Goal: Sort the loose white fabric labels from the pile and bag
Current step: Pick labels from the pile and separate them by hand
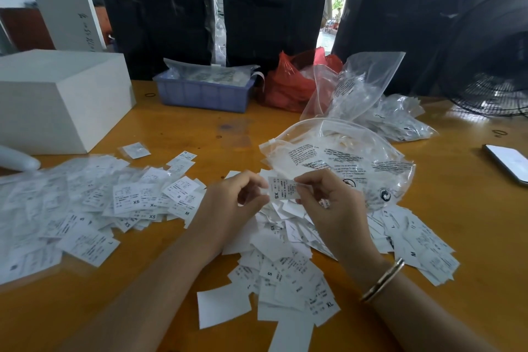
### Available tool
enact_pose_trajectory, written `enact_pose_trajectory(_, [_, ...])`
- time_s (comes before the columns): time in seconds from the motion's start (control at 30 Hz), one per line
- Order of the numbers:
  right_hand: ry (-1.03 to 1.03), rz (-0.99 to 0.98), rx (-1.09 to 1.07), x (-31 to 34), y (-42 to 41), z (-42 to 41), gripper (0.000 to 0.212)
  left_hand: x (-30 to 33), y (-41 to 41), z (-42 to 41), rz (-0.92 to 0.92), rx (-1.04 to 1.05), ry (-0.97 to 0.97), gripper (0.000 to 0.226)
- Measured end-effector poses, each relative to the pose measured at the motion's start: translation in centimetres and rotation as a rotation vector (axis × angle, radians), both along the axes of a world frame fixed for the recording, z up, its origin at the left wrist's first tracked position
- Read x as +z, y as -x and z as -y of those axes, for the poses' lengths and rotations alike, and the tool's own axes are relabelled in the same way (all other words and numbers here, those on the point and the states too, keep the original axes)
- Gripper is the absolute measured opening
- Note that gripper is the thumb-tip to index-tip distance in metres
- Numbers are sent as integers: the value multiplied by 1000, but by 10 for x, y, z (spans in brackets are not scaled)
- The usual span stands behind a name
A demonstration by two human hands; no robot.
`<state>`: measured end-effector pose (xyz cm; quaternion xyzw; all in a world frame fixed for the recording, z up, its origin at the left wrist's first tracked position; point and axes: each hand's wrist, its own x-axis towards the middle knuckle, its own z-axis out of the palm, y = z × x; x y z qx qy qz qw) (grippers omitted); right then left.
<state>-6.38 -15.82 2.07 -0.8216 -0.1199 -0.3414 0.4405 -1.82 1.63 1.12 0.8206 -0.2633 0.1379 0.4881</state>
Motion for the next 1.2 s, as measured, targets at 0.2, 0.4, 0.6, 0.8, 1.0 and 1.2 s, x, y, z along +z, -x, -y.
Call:
enact_pose_trajectory(0.2, [-106,47,-4,4,0,4,34,-2,-1,0,-22,9,6,13])
enact_pose_trajectory(0.4, [-44,53,-1,1,0,2,29,-2,1,-1,-33,2,19,20])
enact_pose_trajectory(0.6, [-55,71,3,3,2,2,32,-2,1,-1,-61,2,45,18])
enact_pose_trajectory(0.8, [56,-12,-13,-3,0,1,15,-2,0,-1,-41,-2,33,13])
enact_pose_trajectory(1.0, [49,-135,8,-2,-3,1,21,-1,1,-1,-31,-34,69,5])
enact_pose_trajectory(1.2, [-22,-280,142,-2,-6,-5,23,1,1,2,-107,-112,75,13])
